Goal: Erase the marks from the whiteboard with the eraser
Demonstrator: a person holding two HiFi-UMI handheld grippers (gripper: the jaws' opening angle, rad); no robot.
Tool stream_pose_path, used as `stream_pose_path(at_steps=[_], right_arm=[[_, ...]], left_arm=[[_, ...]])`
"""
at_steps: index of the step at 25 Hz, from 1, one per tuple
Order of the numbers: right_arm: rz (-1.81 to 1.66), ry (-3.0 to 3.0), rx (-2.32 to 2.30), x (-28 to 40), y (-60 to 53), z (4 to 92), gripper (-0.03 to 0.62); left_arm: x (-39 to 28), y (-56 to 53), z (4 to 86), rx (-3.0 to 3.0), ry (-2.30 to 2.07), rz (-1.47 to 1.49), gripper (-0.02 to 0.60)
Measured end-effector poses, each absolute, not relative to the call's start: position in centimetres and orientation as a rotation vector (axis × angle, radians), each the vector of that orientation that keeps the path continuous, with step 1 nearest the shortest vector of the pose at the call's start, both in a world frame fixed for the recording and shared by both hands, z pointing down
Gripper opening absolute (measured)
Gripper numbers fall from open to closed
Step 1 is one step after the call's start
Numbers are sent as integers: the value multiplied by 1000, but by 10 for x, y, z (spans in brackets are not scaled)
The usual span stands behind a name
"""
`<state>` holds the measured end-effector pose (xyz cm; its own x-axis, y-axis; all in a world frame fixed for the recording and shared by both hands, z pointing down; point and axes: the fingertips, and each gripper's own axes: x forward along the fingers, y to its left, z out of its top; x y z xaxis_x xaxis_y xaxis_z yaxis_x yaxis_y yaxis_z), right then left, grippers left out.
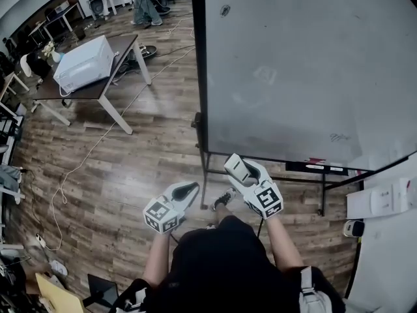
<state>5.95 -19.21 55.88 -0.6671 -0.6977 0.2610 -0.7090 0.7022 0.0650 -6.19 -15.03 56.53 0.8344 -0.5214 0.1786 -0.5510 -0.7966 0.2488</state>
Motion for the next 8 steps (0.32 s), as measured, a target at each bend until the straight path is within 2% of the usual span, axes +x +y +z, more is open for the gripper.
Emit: stream_pose_path(at_steps=[8], right_arm=[[84, -2640, 1119, 68, -198, 564, 256]], left_arm=[[-47, -160, 565, 2735, -785, 142, 32]])
